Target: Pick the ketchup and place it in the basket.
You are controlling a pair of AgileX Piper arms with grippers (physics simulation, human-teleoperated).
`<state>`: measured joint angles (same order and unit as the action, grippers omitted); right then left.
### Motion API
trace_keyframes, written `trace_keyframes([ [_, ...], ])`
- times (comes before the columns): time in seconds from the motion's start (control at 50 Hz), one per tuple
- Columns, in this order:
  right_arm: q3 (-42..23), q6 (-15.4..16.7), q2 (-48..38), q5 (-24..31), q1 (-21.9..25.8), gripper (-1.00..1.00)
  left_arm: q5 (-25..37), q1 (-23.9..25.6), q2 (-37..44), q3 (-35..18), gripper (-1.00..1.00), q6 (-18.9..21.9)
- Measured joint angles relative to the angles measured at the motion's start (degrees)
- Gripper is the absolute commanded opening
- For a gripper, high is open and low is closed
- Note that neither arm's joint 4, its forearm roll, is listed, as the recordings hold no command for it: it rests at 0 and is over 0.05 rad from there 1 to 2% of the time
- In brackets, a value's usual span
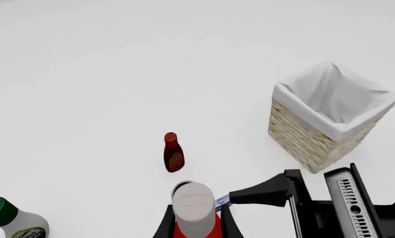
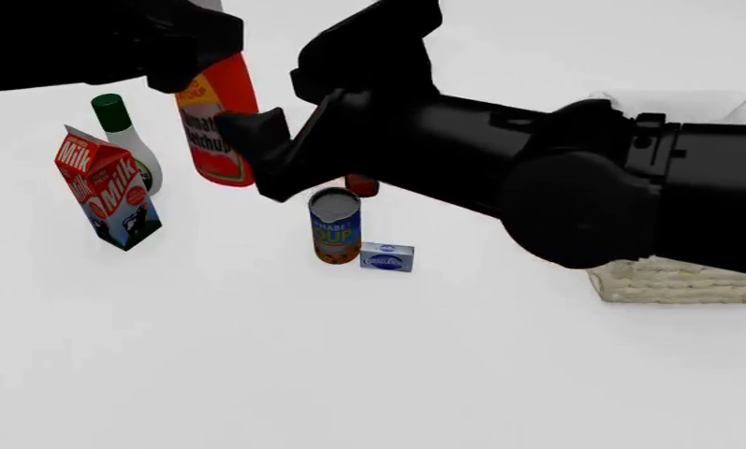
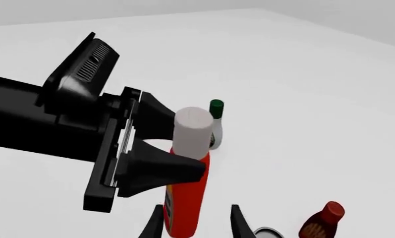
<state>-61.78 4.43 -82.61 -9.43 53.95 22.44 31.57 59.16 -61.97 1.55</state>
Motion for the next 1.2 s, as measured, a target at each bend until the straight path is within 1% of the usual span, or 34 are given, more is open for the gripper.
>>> trace_keyframes([
  [0.36,-1.18,-0.69,-3.35,-1.59,0.67,1.00,0.70,-0.02,0.02,-0.69,-1.00,-0.25],
  [0.8,-3.86,-0.35,-6.15,-1.72,1.36,1.00,1.47,0.02,-0.38,-0.97,-1.00,-0.50],
  [0.82,-3.96,-0.35,-6.25,-1.75,1.36,-1.00,1.50,0.00,-0.41,-0.96,-1.00,-0.51],
  [1.0,-4.18,0.07,-6.78,-2.46,1.36,-1.00,1.89,-0.19,-0.84,-1.14,-1.00,-0.81],
  [1.2,-3.58,-0.20,-6.76,-3.66,1.36,-1.00,2.46,-0.05,-1.16,-1.18,-1.00,-0.95],
])
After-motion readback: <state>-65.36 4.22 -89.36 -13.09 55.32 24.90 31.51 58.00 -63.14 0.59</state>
